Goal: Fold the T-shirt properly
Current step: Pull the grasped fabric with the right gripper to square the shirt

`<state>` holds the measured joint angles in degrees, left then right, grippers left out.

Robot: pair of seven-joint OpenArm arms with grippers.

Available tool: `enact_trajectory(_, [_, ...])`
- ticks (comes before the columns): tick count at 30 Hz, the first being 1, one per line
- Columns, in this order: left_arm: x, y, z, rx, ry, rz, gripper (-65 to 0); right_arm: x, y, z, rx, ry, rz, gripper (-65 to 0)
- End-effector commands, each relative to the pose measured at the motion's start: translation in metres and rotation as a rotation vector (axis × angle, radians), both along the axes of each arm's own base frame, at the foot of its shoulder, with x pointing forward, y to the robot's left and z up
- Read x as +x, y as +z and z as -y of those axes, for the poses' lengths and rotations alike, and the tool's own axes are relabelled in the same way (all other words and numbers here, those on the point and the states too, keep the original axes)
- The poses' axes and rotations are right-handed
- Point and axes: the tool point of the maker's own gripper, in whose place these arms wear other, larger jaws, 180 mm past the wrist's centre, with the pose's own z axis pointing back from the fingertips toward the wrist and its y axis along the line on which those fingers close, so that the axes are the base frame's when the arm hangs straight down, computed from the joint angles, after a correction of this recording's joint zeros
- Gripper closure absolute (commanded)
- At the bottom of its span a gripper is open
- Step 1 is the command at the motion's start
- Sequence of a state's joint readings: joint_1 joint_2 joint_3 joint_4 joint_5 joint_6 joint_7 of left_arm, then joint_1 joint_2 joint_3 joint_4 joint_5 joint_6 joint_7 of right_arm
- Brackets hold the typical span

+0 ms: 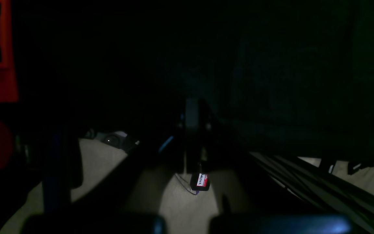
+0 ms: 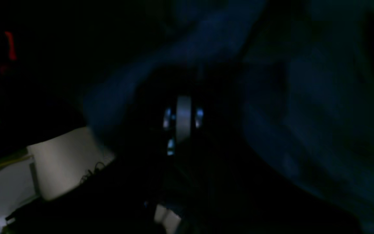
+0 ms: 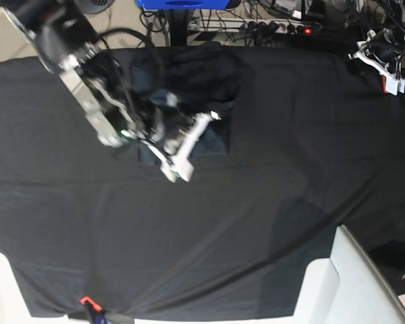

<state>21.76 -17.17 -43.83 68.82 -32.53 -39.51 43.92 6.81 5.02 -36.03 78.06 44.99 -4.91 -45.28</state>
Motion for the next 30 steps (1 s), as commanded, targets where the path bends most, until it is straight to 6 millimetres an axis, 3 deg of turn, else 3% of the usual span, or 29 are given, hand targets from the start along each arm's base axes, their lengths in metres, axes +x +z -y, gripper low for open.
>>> enact_trajectory(1, [0.007, 0.01, -0.008, 0.021, -0.007, 0.036, 0.0, 0.009, 0.012, -0.012, 0.033, 0.013, 0.028, -0.9])
enact_trajectory(5, [0.008, 0.01, -0.007, 0.019, -0.011, 0.036, 0.0, 0.013, 0.012, -0.026, 0.041, 0.024, 0.018, -1.1])
enact_trajectory(9, [0.009, 0.01, -0.006, 0.017, -0.012, 0.039, 0.0, 0.014, 0.003, -0.027, 0.025, 0.02, -0.01, -1.1])
enact_trajectory(12, [0.01, 0.01, -0.006, 0.017, -0.012, 0.04, 0.0, 0.016, 0.018, -0.028, 0.045, 0.033, 0.029, -0.9])
enact_trajectory(16, [0.012, 0.012, -0.006, 0.021, -0.015, 0.046, 0.0, -0.009, 0.032, -0.001, 0.028, 0.042, 0.04, -0.9])
enact_trajectory(23, [0.014, 0.012, -0.006, 0.02, -0.016, 0.051, 0.0, -0.07, 0.0, 0.047, -0.026, -0.036, -0.042, -0.9])
enact_trajectory(30, [0.012, 0.01, -0.006, 0.017, -0.012, 0.045, 0.0, -0.093, -0.026, 0.079, -0.072, -0.12, -0.054, -0.9])
